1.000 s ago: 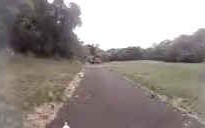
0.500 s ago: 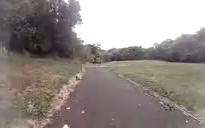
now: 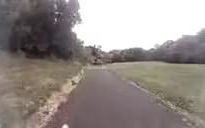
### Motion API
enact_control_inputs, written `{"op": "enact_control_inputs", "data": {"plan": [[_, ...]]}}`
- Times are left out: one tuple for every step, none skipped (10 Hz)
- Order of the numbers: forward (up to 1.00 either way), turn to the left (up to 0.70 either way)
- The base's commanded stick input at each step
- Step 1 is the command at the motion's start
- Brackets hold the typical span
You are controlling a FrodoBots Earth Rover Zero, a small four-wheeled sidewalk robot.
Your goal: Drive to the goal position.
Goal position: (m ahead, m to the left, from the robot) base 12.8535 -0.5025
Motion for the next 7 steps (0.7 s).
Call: {"op": "enact_control_inputs", "data": {"plan": [[1.0,0.0],[1.0,0.0],[1.0,0.0],[1.0,0.0],[1.0,0.0],[1.0,0.0],[1.0,0.0]]}}
